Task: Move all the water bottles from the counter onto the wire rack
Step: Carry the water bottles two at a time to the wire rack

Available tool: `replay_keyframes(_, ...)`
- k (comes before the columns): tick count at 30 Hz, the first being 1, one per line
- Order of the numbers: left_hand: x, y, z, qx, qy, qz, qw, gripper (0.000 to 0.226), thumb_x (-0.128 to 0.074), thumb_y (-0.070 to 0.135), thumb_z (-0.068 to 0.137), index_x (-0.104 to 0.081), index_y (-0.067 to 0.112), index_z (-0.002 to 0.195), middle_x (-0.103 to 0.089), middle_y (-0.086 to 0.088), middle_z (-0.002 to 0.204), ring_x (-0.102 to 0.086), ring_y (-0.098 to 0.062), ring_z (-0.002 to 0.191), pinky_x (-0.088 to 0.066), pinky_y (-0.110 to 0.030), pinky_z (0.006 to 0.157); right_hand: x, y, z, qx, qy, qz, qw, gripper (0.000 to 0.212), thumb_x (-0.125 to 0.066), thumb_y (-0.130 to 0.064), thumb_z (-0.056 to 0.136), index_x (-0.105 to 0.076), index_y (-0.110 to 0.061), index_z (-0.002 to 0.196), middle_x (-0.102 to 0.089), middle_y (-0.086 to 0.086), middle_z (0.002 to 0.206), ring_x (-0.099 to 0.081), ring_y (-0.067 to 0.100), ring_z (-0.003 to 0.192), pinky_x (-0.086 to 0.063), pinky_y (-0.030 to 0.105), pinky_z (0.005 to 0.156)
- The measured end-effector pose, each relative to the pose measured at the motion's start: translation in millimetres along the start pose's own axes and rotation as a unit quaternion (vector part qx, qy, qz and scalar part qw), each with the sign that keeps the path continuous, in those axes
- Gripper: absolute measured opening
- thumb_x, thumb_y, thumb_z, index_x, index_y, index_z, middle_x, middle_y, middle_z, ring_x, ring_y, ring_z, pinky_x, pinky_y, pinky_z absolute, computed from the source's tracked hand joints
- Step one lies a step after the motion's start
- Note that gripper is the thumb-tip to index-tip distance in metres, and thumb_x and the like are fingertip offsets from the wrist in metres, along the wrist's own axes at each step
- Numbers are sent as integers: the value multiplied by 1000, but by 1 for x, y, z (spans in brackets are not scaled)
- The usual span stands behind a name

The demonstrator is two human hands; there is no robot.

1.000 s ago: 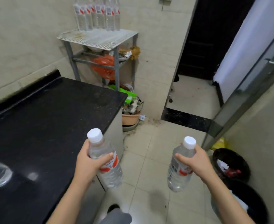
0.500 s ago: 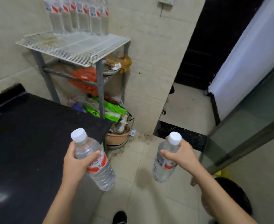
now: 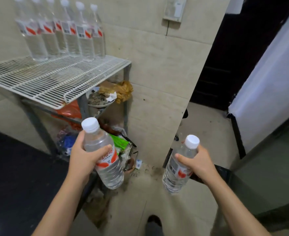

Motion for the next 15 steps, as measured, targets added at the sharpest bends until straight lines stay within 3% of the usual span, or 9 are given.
replay_keyframes(4,-33,14,49,-29,32,-8,999,58,-74,34,33,-58,32,89,-72,8,79,-67,-8,73,-53,-21,61,5,-17,85,52,-44,23,997,37,-78,-12,68,-54,-25,92,-62,-11,83,-61,8,78,-50,32,78)
replay_keyframes(7,-50,40,81,-71,72,-16,995,58,-74,32,34,-58,32,90,-72,17,79,-68,-3,74,-53,-15,59,11,-38,144,93,-66,27,993,45,-80,-20,66,-54,-26,102,-63,-12,89,-63,15,88,-51,37,84)
replay_keyframes(10,-53,74,105,-127,121,-3,985,58,-74,30,33,-58,32,88,-72,20,79,-68,-1,75,-52,-13,61,14,-76,193,156,-109,61,980,47,-83,-22,61,-55,-29,98,-63,-14,89,-62,8,85,-51,35,83)
replay_keyframes(15,-34,122,144,-184,174,32,967,55,-73,29,34,-59,29,88,-72,17,78,-68,-2,74,-54,-15,64,-10,-157,251,262,-203,102,938,47,-84,-10,57,-56,-29,90,-64,-13,82,-63,9,78,-52,27,77)
Point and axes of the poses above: each hand's wrist, its own z-axis towards the middle knuckle, its own x-axis out of the back of the hand, y = z × x, the point moved 2 cm from there along z, towards the middle knuckle
